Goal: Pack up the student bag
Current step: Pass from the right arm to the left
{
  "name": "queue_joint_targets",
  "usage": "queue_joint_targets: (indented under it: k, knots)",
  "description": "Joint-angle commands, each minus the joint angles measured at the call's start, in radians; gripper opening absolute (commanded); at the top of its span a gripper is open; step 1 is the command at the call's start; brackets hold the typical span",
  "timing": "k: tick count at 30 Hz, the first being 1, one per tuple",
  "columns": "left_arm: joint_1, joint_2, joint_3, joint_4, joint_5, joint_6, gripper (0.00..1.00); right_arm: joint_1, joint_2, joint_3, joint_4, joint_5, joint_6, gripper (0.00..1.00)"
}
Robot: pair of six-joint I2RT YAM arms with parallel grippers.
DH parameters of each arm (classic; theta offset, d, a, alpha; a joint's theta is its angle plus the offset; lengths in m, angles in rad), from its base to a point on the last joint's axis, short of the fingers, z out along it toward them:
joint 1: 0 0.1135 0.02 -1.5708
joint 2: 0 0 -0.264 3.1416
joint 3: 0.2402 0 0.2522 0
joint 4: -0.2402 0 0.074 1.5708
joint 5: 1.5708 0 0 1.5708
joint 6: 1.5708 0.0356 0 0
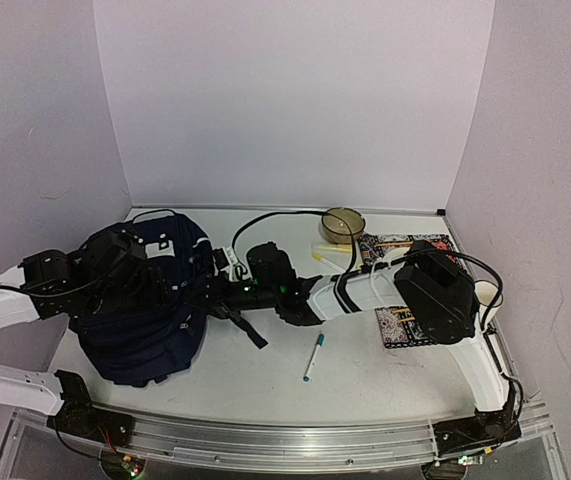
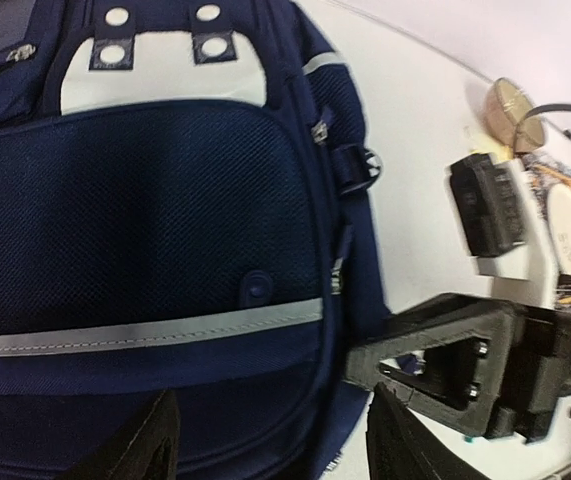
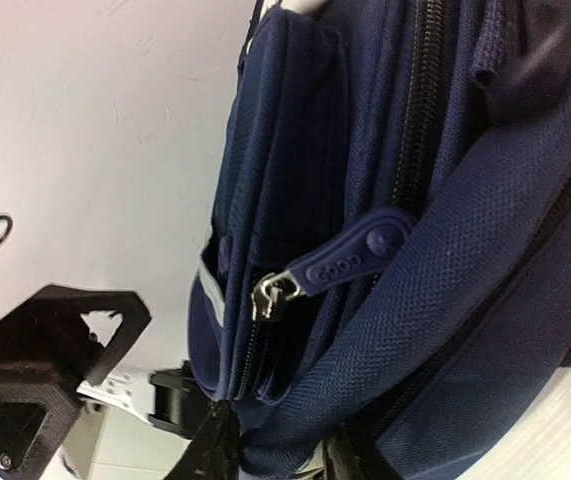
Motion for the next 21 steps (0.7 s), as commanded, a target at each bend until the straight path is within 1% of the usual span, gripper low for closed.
queue_joint_targets:
  k: [1, 2, 3, 7, 11, 16, 21]
  knots:
    - [0.022, 0.058, -0.027, 0.006, -0.042, -0.016, 0.66, -0.009, -0.037, 0.029, 0.006, -0.003, -0.035, 0.07]
    - [0.024, 0.063, -0.032, 0.02, -0.04, -0.01, 0.66, -0.009, -0.052, 0.012, 0.006, 0.003, -0.042, 0.01]
    - [0.025, 0.065, -0.036, 0.036, -0.035, -0.001, 0.66, -0.01, -0.069, -0.014, 0.007, 0.015, -0.055, 0.0]
    - [0.034, 0.066, -0.064, 0.132, -0.003, 0.044, 0.65, -0.025, -0.181, -0.12, 0.017, 0.049, -0.115, 0.0]
    - [0.037, 0.098, -0.062, 0.279, 0.073, 0.126, 0.64, -0.042, -0.327, -0.24, 0.042, 0.075, -0.163, 0.0]
    - [0.04, 0.203, 0.016, 0.389, 0.139, 0.221, 0.64, -0.044, -0.481, -0.371, 0.054, 0.099, -0.213, 0.0]
    - [0.042, 0.321, 0.133, 0.437, 0.214, 0.318, 0.66, -0.043, -0.575, -0.454, 0.069, 0.119, -0.223, 0.0]
